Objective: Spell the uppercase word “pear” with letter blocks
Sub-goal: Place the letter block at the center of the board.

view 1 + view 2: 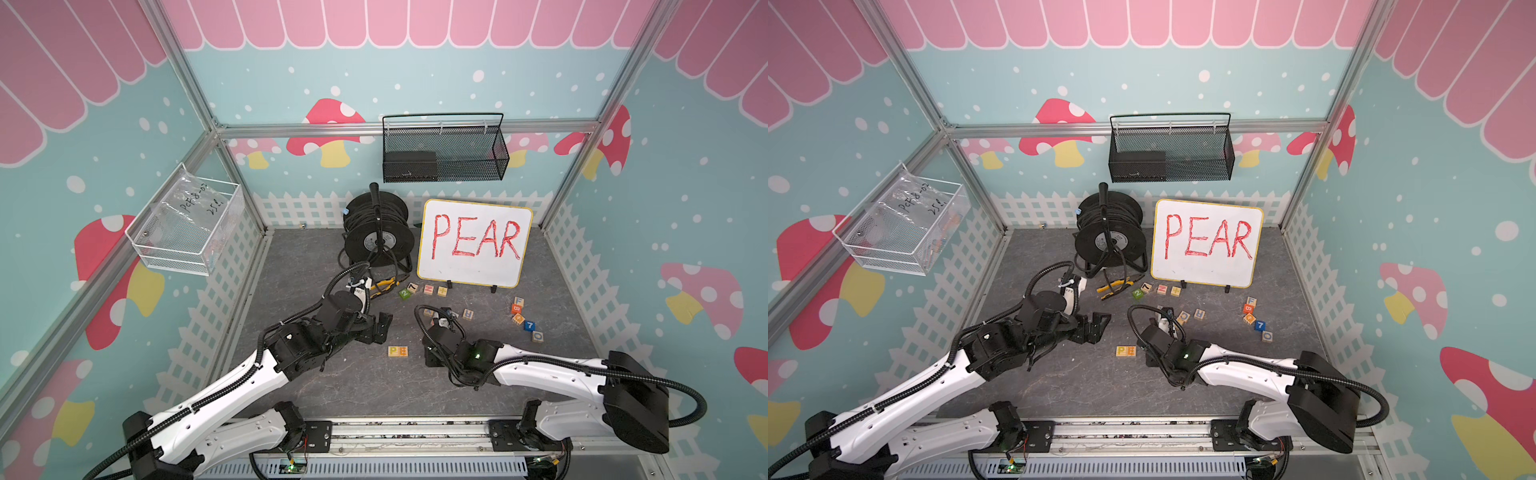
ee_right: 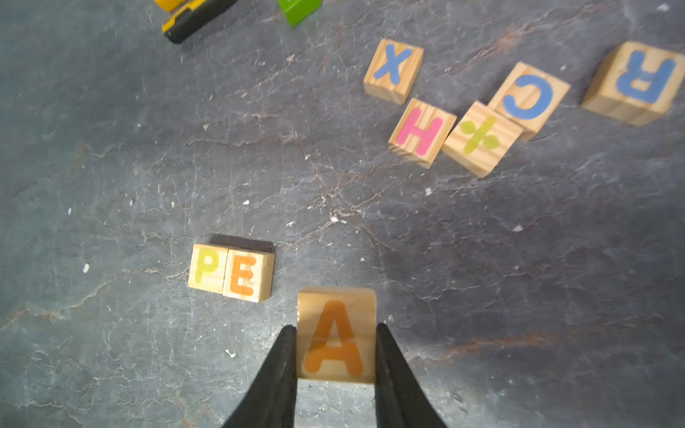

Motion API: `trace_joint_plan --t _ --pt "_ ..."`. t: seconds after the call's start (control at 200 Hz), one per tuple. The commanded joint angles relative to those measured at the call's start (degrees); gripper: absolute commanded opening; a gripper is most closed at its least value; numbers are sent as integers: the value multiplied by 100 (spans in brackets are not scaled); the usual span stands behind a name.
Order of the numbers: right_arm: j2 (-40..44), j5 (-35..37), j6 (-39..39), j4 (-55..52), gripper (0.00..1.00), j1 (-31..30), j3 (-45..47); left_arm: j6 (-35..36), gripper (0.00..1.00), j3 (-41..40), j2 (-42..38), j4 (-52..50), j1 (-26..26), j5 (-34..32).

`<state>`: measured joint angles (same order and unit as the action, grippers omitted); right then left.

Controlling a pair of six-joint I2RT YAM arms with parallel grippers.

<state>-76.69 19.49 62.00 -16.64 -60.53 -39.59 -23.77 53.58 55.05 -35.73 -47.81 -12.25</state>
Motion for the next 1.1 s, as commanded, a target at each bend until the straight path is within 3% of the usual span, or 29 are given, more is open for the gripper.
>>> trace_joint_plan --t 0.0,0.586,1.096 --pt "-443 50 465 44 29 -174 -68 -49 99 -213 -216 -313 -26 -391" --pt "-1016 88 304 327 30 -257 -315 -203 100 -254 -181 -399 -30 -259" --pt "-1458 150 126 157 30 -253 -725 179 99 14 -255 -759 6 -470"
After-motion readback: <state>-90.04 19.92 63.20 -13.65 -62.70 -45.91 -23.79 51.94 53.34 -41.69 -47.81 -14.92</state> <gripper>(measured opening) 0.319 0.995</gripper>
